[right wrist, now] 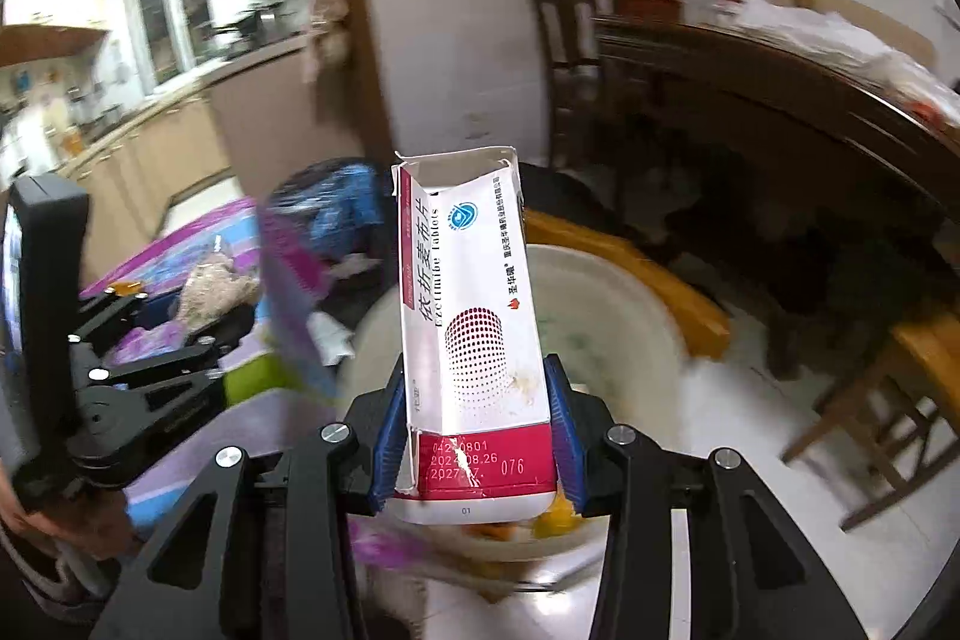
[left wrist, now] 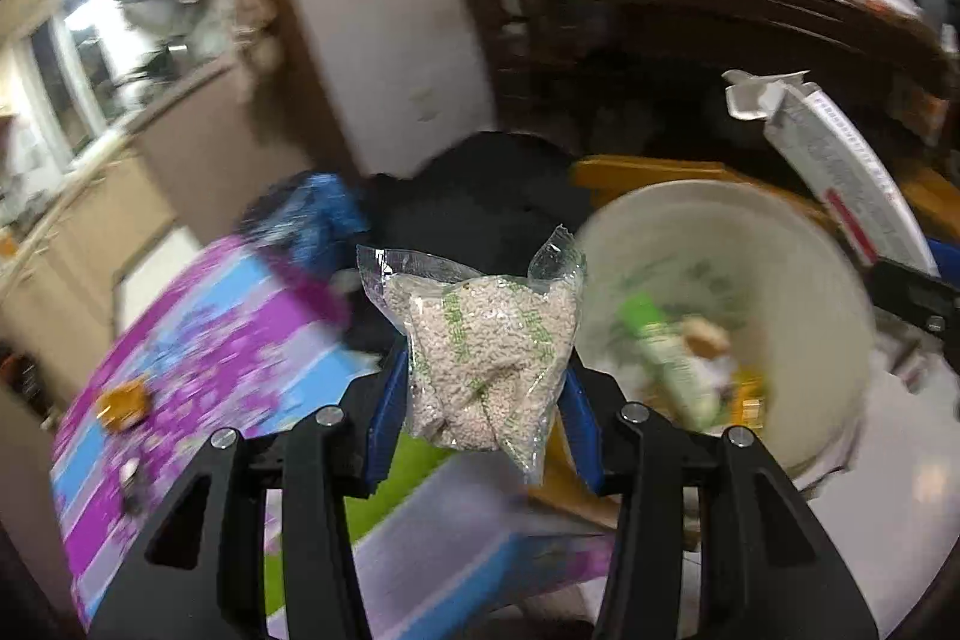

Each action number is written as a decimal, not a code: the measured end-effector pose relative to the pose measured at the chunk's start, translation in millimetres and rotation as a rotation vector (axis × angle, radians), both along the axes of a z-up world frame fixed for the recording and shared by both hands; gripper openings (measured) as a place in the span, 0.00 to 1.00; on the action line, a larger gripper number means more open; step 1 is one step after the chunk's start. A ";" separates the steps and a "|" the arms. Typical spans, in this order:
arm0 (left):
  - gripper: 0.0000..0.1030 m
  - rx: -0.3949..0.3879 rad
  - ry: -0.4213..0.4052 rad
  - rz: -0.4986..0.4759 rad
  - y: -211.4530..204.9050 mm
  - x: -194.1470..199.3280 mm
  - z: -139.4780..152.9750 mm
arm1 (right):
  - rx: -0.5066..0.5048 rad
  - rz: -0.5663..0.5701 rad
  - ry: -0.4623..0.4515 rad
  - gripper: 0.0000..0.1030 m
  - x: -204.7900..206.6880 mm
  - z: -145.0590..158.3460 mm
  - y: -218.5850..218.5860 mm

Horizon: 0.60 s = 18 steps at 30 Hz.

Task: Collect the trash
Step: 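Carry the grain bag and medicine box over the white bucket with both tools, then open both tools to drop the grain bag and medicine box into the bucket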

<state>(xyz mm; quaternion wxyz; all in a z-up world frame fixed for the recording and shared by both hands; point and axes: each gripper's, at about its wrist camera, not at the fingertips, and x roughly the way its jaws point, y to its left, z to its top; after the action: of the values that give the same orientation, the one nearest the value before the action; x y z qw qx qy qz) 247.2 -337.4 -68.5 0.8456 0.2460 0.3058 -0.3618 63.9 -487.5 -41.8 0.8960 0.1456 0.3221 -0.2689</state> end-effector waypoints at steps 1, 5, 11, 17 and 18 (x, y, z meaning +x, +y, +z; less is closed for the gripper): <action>0.43 0.005 0.023 -0.045 -10.7 -1.2 1.3 | 0.001 -0.035 0.019 0.42 -4.4 -1.3 -13.5; 0.43 0.006 0.125 -0.187 -47.1 -0.2 3.8 | 0.019 -0.113 0.081 0.42 -13.4 -12.5 -47.3; 0.43 0.065 0.288 -0.330 -88.4 14.2 -14.8 | 0.057 -0.160 0.143 0.42 -11.4 -33.4 -77.6; 0.43 0.117 0.272 -0.320 -95.2 15.9 -36.9 | 0.096 -0.165 0.152 0.42 2.1 -41.6 -77.9; 0.43 0.120 0.269 -0.316 -100.4 16.0 -36.8 | 0.099 -0.165 0.153 0.42 3.3 -42.4 -73.8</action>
<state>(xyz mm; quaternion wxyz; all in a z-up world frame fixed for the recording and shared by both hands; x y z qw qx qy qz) 263.2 -437.9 -105.3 0.7139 0.2903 0.3943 -0.5006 67.3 -561.4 -84.2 0.8354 0.1944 0.3895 -0.3357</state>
